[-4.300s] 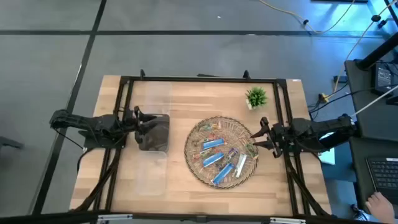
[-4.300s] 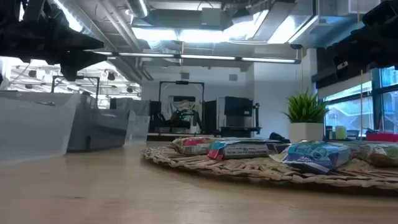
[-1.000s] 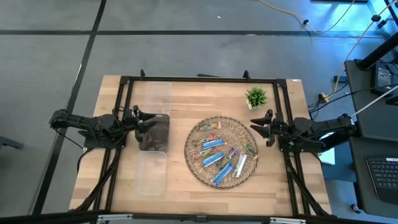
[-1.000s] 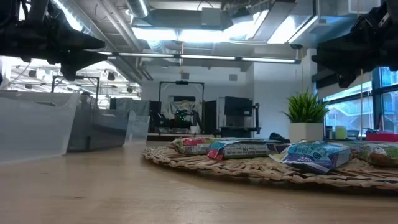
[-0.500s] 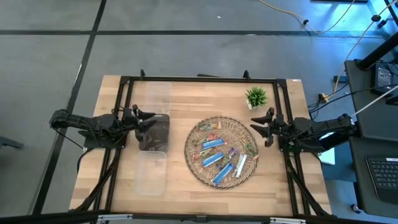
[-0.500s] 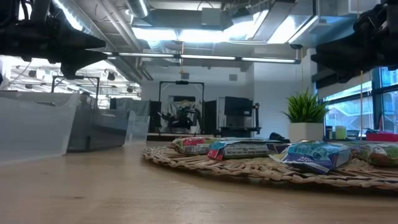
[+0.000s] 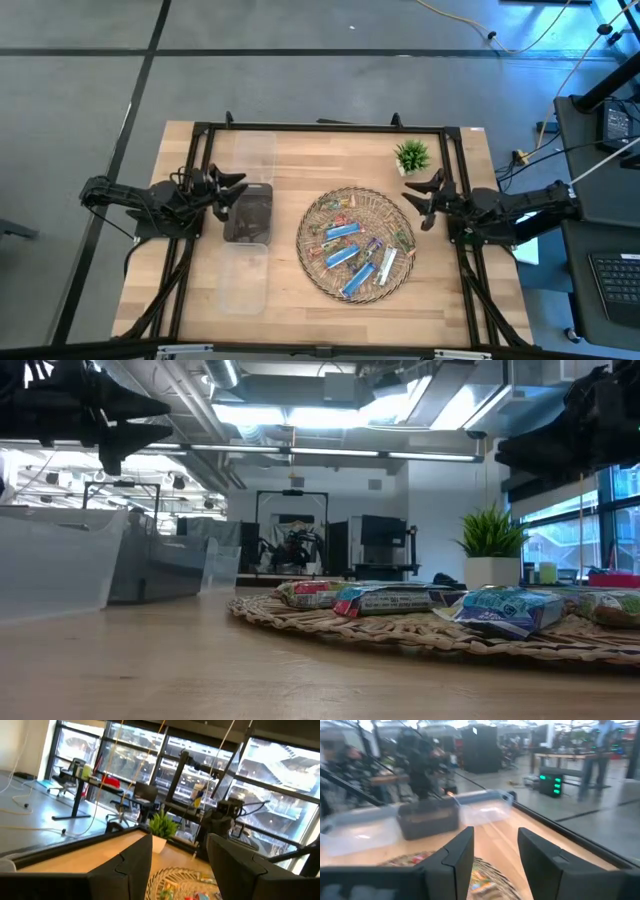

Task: Pick and place Granola Bars by type
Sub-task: Put the yellow granola bar into the top transparent bin

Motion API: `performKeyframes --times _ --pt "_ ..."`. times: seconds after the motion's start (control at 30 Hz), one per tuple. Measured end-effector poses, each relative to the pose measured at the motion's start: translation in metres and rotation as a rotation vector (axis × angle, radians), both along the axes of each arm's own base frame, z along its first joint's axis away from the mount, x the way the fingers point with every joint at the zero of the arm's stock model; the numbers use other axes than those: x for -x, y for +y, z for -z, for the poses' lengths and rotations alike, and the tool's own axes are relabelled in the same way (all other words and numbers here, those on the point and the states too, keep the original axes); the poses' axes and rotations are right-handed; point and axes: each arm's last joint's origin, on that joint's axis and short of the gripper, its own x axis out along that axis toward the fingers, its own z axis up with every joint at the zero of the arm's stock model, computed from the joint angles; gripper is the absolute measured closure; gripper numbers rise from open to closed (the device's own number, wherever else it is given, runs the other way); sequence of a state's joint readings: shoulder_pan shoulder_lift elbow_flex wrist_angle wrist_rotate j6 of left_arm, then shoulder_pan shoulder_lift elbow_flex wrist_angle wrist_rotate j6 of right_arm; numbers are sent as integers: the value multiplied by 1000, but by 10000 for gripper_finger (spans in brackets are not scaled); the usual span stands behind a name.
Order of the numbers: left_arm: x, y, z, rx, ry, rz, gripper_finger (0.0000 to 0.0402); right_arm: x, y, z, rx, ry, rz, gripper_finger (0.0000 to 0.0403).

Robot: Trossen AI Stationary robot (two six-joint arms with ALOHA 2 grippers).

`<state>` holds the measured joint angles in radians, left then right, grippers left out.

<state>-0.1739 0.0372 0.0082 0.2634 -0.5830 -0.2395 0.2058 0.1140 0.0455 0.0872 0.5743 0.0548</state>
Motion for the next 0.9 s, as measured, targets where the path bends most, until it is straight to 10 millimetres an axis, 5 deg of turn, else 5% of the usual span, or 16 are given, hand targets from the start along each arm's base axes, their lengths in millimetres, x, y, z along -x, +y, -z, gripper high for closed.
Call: performKeyframes --times 0.53,0.9 --pt "-2 0 -31 -81 21 -22 220 -12 1 11 -35 104 84 247" --pt "-41 -4 -88 -156 229 -69 220 -15 1 9 -65 73 110 247"
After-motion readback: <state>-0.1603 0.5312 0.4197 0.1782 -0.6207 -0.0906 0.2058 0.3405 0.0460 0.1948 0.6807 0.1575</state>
